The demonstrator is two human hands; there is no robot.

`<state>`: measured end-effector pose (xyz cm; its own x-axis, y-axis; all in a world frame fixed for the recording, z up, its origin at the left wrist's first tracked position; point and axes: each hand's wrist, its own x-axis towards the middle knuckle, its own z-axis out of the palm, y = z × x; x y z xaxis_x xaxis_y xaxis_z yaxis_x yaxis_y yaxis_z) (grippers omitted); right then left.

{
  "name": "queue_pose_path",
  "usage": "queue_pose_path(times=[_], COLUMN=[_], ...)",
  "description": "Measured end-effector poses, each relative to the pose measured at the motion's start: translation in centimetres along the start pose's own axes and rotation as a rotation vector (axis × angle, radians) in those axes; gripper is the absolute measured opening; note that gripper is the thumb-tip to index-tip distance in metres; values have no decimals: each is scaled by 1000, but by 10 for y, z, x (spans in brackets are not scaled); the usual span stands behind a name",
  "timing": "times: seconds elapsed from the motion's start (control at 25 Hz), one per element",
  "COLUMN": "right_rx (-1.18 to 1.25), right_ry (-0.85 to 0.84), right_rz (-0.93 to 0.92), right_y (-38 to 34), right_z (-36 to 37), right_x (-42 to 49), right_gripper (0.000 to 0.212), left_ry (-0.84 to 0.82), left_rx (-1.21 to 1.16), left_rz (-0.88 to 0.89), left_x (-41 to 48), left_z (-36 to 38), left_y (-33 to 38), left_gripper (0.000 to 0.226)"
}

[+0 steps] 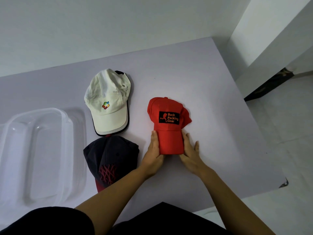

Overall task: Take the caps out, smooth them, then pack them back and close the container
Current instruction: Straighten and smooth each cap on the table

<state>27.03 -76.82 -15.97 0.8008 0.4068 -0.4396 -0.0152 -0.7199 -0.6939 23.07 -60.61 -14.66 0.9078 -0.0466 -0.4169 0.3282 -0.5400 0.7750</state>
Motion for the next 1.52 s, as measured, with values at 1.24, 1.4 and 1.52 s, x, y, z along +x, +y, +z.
queue_pose_path(times=[1.24,1.4,1.52], right_rx=[806,871,856], right_ry=[357,475,568], right_rz=[23,108,122], right_y=[-32,-32,-27], right_z=[-30,-45,-45], right_x=[33,47,48], right_gripper=[47,45,47], left_ry=[-344,-376,-316], left_rx=[311,330,387], left_rz=[217,431,475], left_x=[120,112,114], left_z=[-74,-68,-68], left_y=[125,129,128], left_gripper=[25,23,23])
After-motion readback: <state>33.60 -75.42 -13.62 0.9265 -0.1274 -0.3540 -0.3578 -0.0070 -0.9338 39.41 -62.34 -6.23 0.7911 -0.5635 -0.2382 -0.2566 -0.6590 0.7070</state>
